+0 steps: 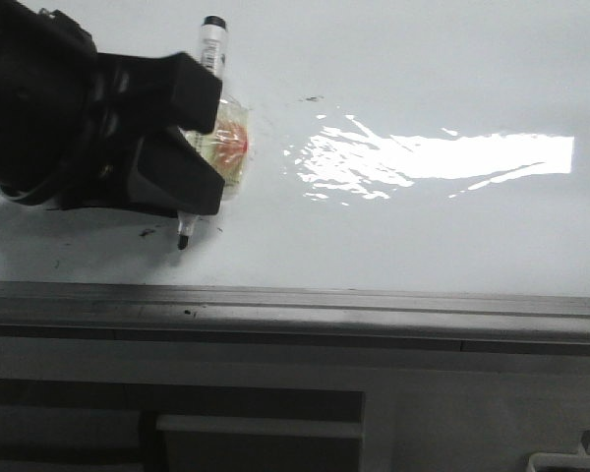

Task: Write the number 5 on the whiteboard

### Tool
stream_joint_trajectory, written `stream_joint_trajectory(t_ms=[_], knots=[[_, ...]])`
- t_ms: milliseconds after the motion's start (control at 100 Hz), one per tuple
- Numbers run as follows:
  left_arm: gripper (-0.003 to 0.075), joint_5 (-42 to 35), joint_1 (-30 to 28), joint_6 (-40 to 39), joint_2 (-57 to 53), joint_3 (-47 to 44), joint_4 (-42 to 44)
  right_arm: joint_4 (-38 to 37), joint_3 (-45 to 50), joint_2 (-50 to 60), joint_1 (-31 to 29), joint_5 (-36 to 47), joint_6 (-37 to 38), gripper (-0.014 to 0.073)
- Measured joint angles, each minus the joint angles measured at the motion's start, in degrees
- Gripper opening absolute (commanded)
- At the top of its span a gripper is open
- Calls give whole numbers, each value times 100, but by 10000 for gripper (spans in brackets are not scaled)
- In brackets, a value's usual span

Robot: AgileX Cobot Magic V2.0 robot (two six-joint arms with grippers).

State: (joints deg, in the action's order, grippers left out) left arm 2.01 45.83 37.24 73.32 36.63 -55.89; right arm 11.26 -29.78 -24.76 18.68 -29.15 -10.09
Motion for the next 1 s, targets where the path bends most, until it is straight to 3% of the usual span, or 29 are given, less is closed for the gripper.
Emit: stream_joint_trajectory(t_ms=[290,440,550,760,1000], knots=[[-20,1063,800,1223,-385,190,2182,314,-321,-543,1087,-312,-416,323],[-20,1007,1210,1444,-482,190,2892,658,-345,-903,1934,73,-708,445],[-20,872,1427,1461,-534,190,3249,704,-355,-1180,2504,532,-799,514],[-20,774,1545,1482,-568,190,3611,728,-364,-1764,3421,1067,-817,512],[-20,740,1545,1492,-568,190,3648,742,-364,-2564,3596,1652,-826,512]])
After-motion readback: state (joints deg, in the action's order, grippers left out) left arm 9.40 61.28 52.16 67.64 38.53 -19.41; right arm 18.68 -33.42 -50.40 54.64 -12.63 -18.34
